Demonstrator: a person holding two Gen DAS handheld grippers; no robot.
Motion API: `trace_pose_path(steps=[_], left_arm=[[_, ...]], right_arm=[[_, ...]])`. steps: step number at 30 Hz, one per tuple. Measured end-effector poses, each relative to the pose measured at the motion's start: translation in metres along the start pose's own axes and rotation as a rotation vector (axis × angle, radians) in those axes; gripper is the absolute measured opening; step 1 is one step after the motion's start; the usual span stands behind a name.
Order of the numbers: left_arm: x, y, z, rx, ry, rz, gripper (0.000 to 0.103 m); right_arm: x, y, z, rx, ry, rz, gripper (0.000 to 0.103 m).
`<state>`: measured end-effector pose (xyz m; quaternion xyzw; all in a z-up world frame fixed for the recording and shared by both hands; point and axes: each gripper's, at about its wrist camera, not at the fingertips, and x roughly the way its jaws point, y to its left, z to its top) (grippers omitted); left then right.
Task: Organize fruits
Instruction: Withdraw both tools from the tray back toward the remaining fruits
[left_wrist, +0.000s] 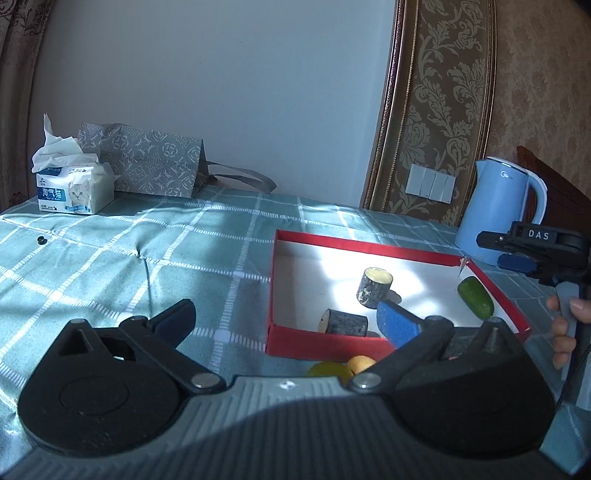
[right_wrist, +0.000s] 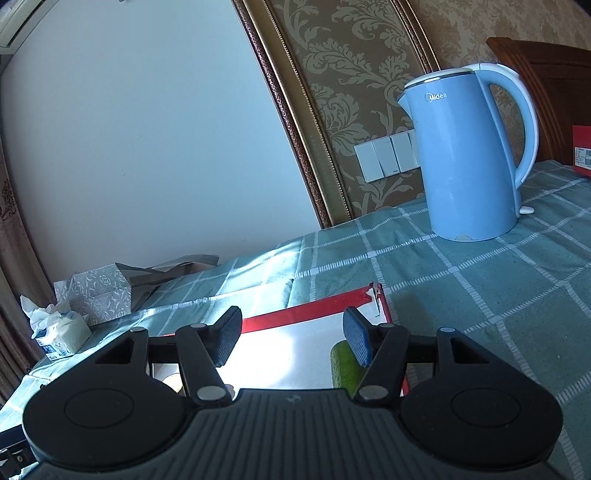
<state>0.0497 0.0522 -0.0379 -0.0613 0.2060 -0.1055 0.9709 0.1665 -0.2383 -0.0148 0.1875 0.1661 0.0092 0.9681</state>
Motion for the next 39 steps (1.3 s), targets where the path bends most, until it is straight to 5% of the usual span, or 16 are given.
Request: trace_pose_path(steps=[8,18,39], left_arm=[[-0.014,-0.018,-0.013,0.027,0.081,-0.015,0.103],[-0.012,-0.085,-0.043,0.29,0.121,-0.028,0.1],[0.012,-0.076,-0.044,0.168,0.241,-0.036,0.087]], right_arm=[[-0.01,-0.003,0.003,-0.009,-0.013,0.004,0.06],[-0.017,-0.007,0.004,0.0,-0.022,-0.01,0.06],[-0.037,0.012,-0.001,-0.148,-0.027,0.016,0.06]])
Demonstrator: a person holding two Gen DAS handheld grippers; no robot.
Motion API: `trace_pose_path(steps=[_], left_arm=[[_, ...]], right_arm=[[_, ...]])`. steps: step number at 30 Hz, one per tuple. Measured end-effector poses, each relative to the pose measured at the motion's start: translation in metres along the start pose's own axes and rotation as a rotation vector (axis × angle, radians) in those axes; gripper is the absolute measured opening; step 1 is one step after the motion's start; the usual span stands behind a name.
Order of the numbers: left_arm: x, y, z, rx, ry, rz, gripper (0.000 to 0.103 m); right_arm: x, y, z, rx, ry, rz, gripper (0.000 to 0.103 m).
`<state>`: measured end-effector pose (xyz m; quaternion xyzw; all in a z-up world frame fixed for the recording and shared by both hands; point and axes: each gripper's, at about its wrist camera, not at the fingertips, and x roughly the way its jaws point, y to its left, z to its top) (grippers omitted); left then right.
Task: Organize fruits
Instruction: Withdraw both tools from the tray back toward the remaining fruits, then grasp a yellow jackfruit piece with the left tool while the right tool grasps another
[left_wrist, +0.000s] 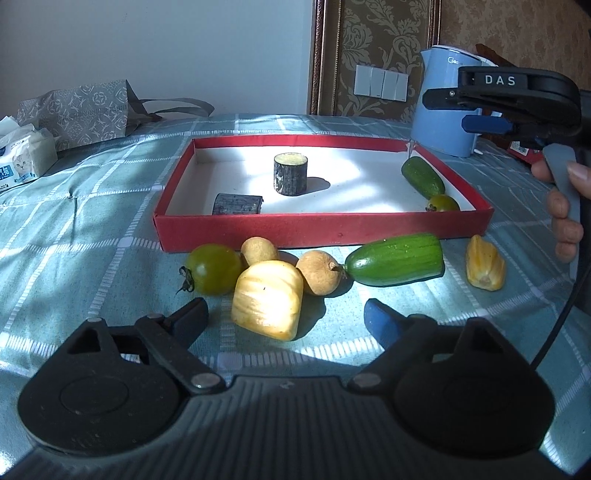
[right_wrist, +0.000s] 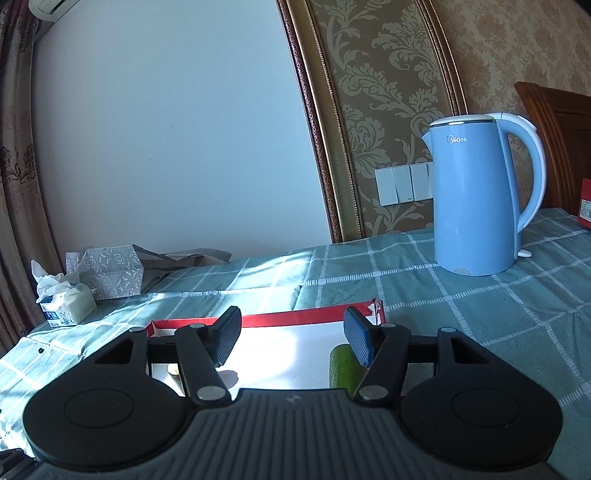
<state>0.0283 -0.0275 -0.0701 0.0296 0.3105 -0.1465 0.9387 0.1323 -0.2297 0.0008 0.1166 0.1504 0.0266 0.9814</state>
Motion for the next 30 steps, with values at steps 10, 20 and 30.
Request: trace_pose_path(steps=[10,20,30], left_arm=[[0.001,0.0,0.001,0.023,-0.016,0.03,0.057],[-0.003,0.002,-0.001,0.014,-0.032,0.019,0.037],[-0.014,0.009,-0.007,-0.029,-0.05,0.021,0.036]], right_arm=[[-0.063,-0.019,-0.023,0.084,-0.025,0.012,0.079],[-0.085,-0.024,-0.053,0.043,0.014,-0.056,0.103],[-0.095,-0.004,-0.073,-0.095,0.044,-0.009,0.103]])
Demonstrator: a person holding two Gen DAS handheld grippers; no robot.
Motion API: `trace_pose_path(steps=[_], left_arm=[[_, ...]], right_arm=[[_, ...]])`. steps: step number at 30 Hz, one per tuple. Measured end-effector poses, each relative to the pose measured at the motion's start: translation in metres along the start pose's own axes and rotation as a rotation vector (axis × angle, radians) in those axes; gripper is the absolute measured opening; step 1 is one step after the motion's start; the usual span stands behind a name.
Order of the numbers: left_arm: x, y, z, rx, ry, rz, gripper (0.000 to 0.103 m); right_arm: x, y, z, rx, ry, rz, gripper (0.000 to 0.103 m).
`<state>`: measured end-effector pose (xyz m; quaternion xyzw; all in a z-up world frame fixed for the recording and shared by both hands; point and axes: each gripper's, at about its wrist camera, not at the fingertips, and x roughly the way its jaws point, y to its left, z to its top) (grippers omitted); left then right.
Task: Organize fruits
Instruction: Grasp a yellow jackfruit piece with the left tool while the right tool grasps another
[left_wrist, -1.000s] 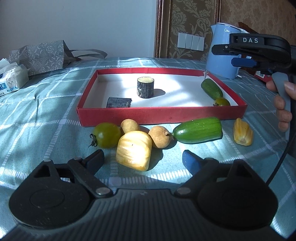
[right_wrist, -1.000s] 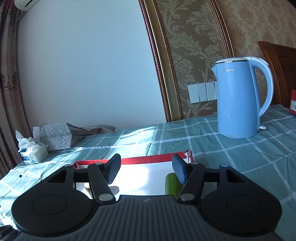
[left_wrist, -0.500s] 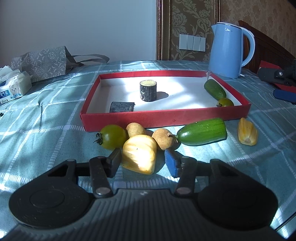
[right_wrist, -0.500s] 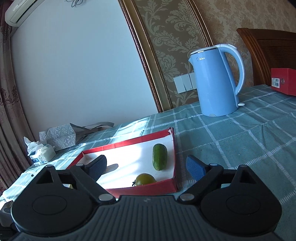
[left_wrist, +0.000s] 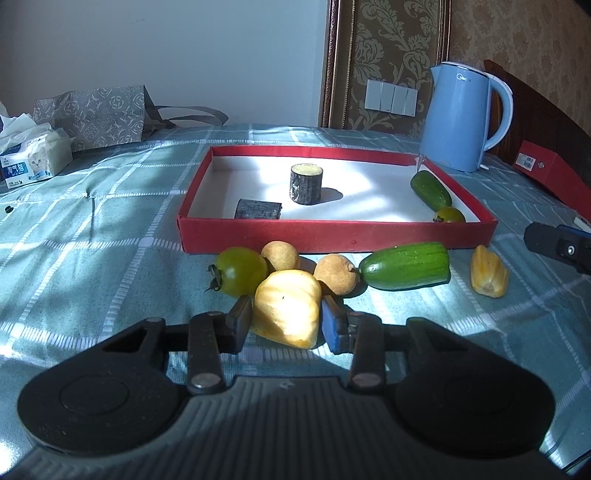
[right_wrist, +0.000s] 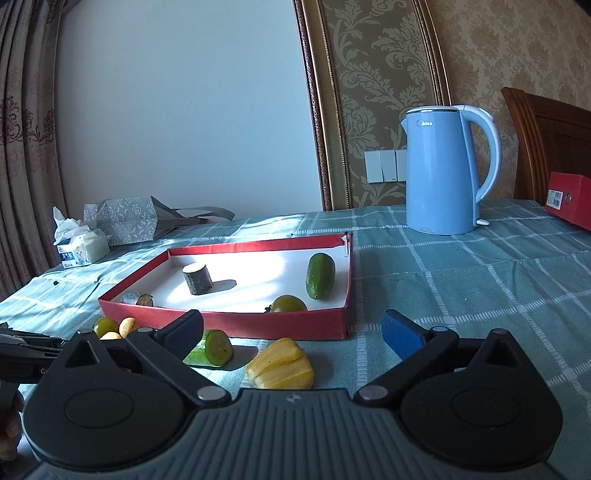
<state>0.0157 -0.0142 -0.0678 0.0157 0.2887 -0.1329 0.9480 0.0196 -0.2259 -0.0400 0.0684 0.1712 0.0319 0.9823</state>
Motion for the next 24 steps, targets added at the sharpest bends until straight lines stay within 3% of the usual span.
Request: trace_pose_path(steps=[6,11,14,16,21,24], left_arm=[[-0.013,0.001,0.0,0.015,-0.044,0.053,0.036],[-0.016,0.004,0.0,0.005,-0.059,0.066,0.036],[-0.018,0.005,0.0,0.004,-0.062,0.066,0.036],[-0.019,0.004,0.001,0.009,-0.067,0.07,0.036],[-0.021,0.002,0.002,0.013,-0.074,0.068,0.036],[-0.021,0.001,0.002,0.015,-0.075,0.067,0.036]], right_arm=[[0.012,0.002,-0.003,0.012,0.066,0.05,0.103],[0.029,0.013,-0.004,-0.087,0.109,-0.028,0.102],[0.034,0.017,-0.005,-0.142,0.139,-0.021,0.09],[0.037,0.015,-0.006,-0.144,0.17,0.0,0.073],[0.043,0.016,-0.006,-0.152,0.204,0.025,0.071],[0.047,0.017,-0.006,-0.16,0.226,0.038,0.061]])
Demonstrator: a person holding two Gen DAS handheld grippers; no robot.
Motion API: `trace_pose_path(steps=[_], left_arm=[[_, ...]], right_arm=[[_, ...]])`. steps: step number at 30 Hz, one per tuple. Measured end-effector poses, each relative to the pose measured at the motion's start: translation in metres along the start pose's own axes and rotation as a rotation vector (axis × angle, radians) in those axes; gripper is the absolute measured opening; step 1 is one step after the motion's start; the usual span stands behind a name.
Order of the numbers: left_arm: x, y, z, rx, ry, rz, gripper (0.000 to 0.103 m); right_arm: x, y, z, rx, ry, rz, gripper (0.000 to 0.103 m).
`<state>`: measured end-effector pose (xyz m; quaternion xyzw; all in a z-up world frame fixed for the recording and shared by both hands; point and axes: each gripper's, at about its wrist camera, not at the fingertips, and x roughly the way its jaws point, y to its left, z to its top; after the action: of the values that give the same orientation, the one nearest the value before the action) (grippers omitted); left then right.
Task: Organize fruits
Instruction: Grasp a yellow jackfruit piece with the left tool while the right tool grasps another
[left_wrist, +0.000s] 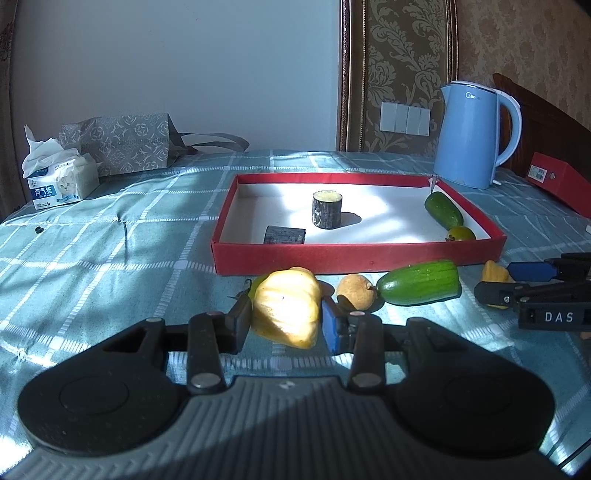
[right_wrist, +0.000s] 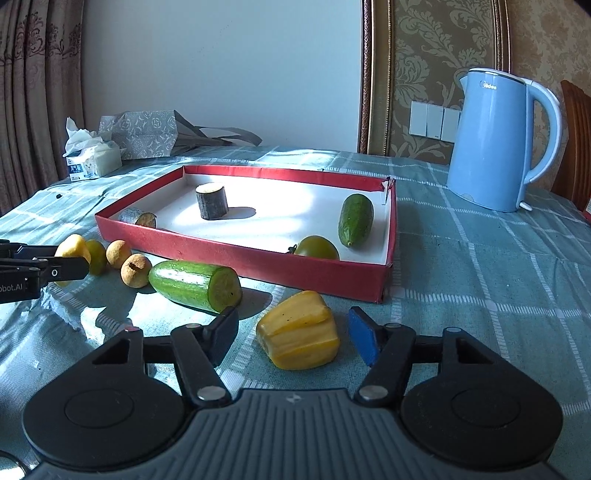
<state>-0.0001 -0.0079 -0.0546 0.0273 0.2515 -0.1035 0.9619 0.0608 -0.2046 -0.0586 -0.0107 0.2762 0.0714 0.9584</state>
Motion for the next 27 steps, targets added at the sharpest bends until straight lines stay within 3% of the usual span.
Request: trace_pose_path(steps=[3,10,27], left_arm=[[0.0,0.0,0.0,0.003,0.0,-0.002,0.036],[0.0,0.001,0.0,0.001,0.002,-0.003,0.036],[-0.009,0.002,0.002,0.007,-0.022,-0.022,0.036]], right_arm=[[0.002,-0.001,0.001,0.005,0.01,0.002,0.053],[0.008,-0.002,0.001,0.005,0.049,0.003,0.053],[-0.004,-0.001,-0.001,-0.008,0.014,-0.006,0.048]])
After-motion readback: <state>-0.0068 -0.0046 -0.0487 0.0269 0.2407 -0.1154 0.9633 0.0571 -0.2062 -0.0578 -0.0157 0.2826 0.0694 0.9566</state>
